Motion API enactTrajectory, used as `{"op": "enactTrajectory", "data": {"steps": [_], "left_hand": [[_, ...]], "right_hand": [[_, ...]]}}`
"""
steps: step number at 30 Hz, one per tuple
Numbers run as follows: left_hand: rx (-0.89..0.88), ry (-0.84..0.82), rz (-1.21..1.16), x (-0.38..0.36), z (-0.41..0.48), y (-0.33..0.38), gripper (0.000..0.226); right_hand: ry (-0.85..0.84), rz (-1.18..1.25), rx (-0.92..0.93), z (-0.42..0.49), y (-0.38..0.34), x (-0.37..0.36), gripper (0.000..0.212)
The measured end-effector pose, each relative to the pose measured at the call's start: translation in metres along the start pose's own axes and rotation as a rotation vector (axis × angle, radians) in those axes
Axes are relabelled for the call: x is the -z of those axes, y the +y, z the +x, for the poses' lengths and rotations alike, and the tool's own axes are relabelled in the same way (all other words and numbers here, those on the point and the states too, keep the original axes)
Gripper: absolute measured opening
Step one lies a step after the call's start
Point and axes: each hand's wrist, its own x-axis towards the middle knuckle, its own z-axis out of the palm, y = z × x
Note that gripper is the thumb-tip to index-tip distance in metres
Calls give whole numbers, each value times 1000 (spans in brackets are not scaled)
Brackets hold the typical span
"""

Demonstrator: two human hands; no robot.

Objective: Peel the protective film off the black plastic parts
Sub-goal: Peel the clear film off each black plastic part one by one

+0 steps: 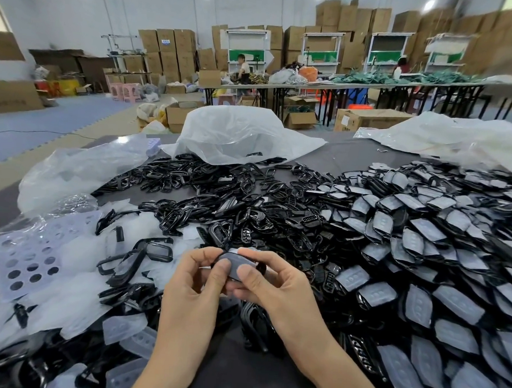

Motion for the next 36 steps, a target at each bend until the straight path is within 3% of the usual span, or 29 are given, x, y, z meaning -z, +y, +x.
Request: {"op": "enactTrajectory", "data": {"steps": [8, 17, 25, 28, 31, 36], "left_hand": [[-11, -126, 95, 0, 0, 1, 17], [14, -122, 26, 2, 0, 3, 27], [6, -212, 36, 3, 0, 4, 31], [-3, -247, 57, 2, -2, 3, 32], [-34, -278, 112, 1, -5, 3, 33], [-135, -281, 268, 2, -6, -1, 35]], "right_hand": [[76, -74, 60, 4, 3, 5, 15], [42, 91, -67, 6, 3, 4, 28], [25, 137, -120, 7, 1, 6, 24], [34, 117, -148, 8, 3, 7, 21], [38, 83, -178, 7, 2, 8, 4], [15, -128, -140, 4, 1, 14, 10]]}}
